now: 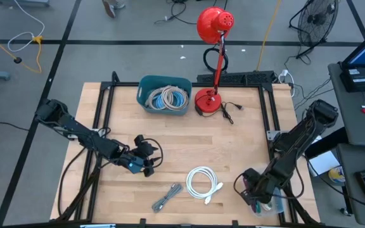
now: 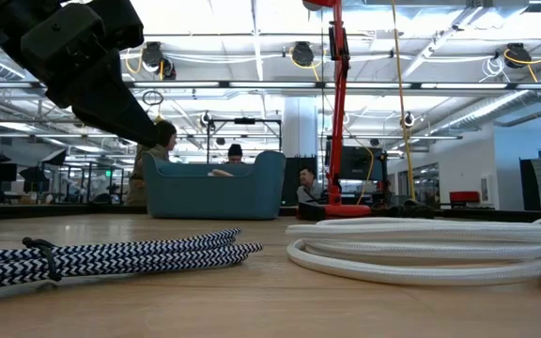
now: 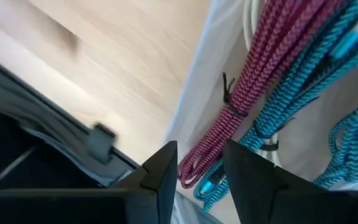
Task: Pick & Place USB Port
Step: Put the white hdmi cable into the blue bin
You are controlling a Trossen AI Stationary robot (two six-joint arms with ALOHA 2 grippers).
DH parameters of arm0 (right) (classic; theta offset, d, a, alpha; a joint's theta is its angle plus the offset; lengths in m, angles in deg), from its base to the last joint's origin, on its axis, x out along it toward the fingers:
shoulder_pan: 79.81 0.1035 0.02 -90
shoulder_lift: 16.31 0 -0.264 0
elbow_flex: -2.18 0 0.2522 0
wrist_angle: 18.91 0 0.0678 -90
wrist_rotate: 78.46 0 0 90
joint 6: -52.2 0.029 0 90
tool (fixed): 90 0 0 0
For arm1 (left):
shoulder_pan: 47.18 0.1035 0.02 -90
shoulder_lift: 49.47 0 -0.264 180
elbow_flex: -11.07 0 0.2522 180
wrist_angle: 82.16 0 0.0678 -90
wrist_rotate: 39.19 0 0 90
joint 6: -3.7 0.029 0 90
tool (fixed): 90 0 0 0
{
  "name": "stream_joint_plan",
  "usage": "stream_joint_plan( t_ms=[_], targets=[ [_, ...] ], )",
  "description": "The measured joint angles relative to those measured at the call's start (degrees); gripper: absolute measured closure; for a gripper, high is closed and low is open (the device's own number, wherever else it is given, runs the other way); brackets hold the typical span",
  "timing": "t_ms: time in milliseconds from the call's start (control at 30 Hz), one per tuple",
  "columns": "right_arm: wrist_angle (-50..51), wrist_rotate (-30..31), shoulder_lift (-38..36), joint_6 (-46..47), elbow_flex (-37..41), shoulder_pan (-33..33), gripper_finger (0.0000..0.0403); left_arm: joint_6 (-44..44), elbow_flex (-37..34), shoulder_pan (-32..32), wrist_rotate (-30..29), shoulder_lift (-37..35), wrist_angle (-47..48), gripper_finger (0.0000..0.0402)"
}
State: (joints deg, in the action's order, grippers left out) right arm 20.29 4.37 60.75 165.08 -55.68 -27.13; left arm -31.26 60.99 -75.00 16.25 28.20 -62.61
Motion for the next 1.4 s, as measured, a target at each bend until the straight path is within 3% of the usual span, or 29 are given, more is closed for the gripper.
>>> stream_joint_plan(
  t_ms=[300, 533, 733, 833, 900, 967, 1000, 1067, 1200, 1400],
  targets=[
    [5.7, 3.3, -6.3, -0.1, 0.0, 0.0, 0.0282, 0.2, 0.0, 0.0, 0.0, 0.0, 0.0, 0.0195],
    [9.7, 17.8, -15.1, -12.8, 0.0, -2.8, 0.0282, 0.2, 0.0, 0.0, 0.0, 0.0, -0.1, 0.0195],
    [6.1, 37.1, -25.4, -38.5, 0.0, -7.8, 0.0282, 0.2, 0.0, 0.0, 0.0, 0.0, -0.3, 0.0195],
    [-3.5, 47.5, -29.1, -60.6, 0.0, -9.8, 0.0282, 0.4, 0.0, 0.1, 0.0, 0.0, -0.4, 0.0195],
    [-16.1, 52.0, -30.1, -78.6, 0.6, -11.0, 0.0283, 0.5, 0.0, 0.1, 0.0, 0.0, -0.4, 0.0195],
    [-31.2, 50.2, -30.1, -94.3, 2.6, -13.0, 0.0285, 0.5, 0.0, 0.1, 0.0, 0.0, -0.5, 0.0195],
    [-37.6, 46.5, -29.7, -99.7, 3.3, -14.5, 0.0286, 0.5, 0.0, 0.1, 0.0, 0.0, -0.5, 0.0195],
    [-43.9, 39.0, -28.3, -103.9, 3.7, -18.5, 0.0286, 0.7, 0.0, 0.1, -0.1, 0.0, -0.5, 0.0195],
    [-39.5, 32.8, -24.1, -99.9, 3.6, -26.8, 0.0279, 1.3, 0.0, 0.5, -0.1, 0.0, -0.5, 0.0195],
    [-37.1, 24.7, -12.2, -94.4, 3.6, -37.1, 0.0256, 1.3, 0.0, 0.8, 0.0, 0.0, -0.5, 0.0195]
  ],
)
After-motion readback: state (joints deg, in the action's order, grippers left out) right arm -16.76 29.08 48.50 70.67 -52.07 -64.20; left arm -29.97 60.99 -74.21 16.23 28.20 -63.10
